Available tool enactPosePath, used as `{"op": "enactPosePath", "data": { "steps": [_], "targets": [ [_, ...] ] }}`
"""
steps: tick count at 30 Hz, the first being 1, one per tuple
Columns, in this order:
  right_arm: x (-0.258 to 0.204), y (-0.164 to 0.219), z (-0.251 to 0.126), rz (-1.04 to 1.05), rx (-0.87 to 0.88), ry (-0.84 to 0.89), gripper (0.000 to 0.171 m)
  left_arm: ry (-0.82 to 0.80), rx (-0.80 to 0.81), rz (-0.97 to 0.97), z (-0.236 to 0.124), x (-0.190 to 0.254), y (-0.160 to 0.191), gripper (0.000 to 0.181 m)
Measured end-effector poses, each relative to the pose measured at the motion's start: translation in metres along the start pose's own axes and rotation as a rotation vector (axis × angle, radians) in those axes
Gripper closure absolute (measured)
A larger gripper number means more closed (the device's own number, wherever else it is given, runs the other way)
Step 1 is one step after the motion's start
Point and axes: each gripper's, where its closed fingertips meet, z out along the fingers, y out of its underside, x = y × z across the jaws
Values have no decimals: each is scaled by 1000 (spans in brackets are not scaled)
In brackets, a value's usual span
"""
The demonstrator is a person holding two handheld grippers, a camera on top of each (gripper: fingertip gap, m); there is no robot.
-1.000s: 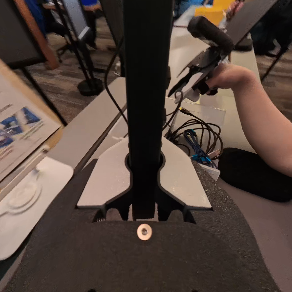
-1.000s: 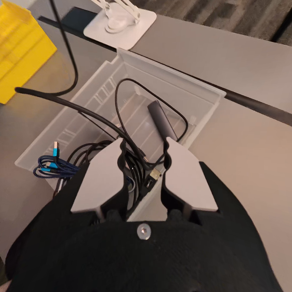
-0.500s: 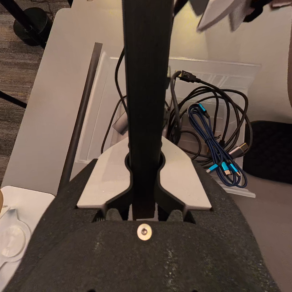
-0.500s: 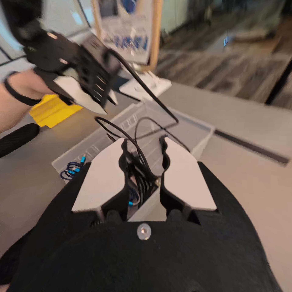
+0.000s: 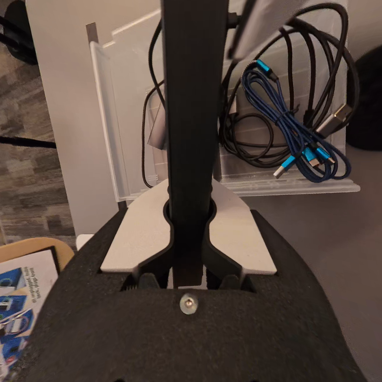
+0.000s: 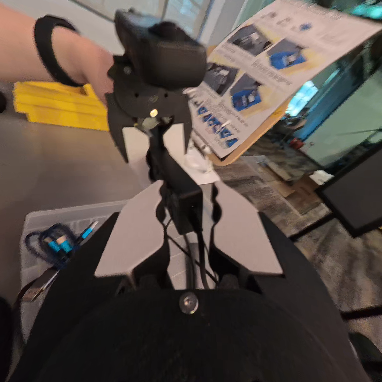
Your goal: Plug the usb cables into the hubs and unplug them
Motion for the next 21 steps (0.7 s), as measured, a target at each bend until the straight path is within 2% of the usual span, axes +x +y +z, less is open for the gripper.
{"op": "enactPosePath", "data": {
  "steps": [1, 5, 9, 12, 17, 21],
  "targets": [
    [-8, 3, 1, 3, -11, -58, 139, -4, -8, 20, 0, 1, -1, 155],
    [-15, 3, -4, 40, -43, -128, 143, -37, 3, 76, -2, 0, -4, 155],
    [-13, -1, -8, -7, -37, -106, 146, -125, 65, 55, -8, -12, -8, 149],
    [-5, 7, -13, 15, -56, -75, 146, -184, 97, -3, -18, -24, 4, 142],
    [11, 54, -9, 146, -154, -43, 146, -196, 225, -179, -54, -29, 43, 145],
    [19, 105, 11, 217, -376, 5, 147, -191, 392, -289, -90, -4, 67, 151]
  ]
}}
